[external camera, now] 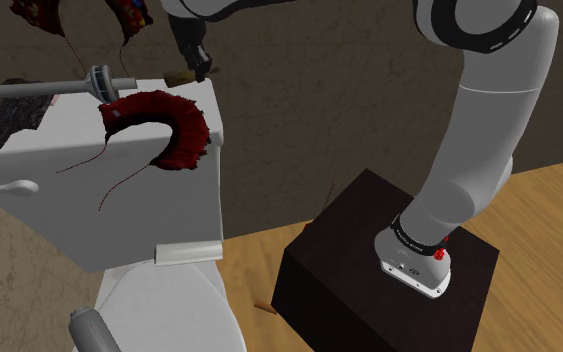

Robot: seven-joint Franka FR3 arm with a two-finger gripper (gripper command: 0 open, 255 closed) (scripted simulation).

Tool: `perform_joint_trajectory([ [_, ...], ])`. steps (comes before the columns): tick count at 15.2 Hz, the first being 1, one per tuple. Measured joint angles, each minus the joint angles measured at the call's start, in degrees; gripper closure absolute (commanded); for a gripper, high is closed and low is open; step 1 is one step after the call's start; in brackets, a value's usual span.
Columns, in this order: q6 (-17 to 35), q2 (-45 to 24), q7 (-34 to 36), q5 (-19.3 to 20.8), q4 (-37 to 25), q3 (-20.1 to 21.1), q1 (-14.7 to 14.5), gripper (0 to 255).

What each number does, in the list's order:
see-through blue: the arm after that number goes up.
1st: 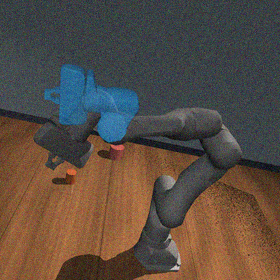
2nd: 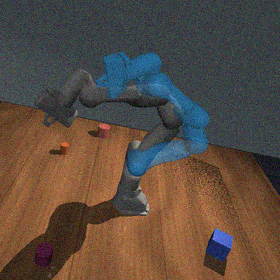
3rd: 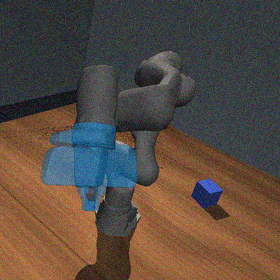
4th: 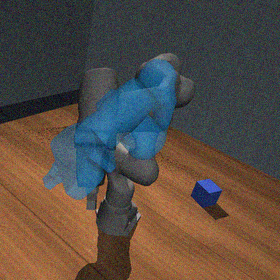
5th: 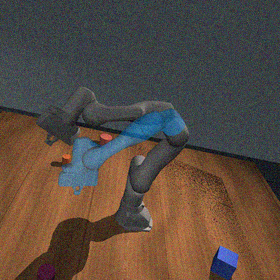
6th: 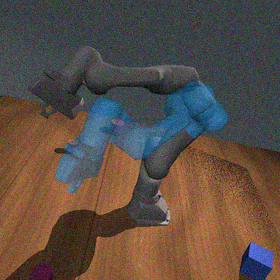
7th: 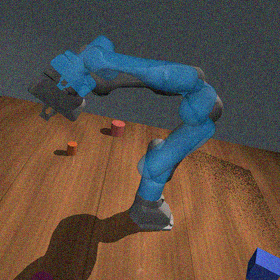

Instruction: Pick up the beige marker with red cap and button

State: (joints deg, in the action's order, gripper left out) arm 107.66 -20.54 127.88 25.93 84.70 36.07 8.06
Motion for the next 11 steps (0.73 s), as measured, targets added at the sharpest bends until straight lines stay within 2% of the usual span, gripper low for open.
perform_joint_trajectory([
  [11,-8.2,-0.7,-1.9,-0.2,-9.1,0.3,-1.7,255],
])
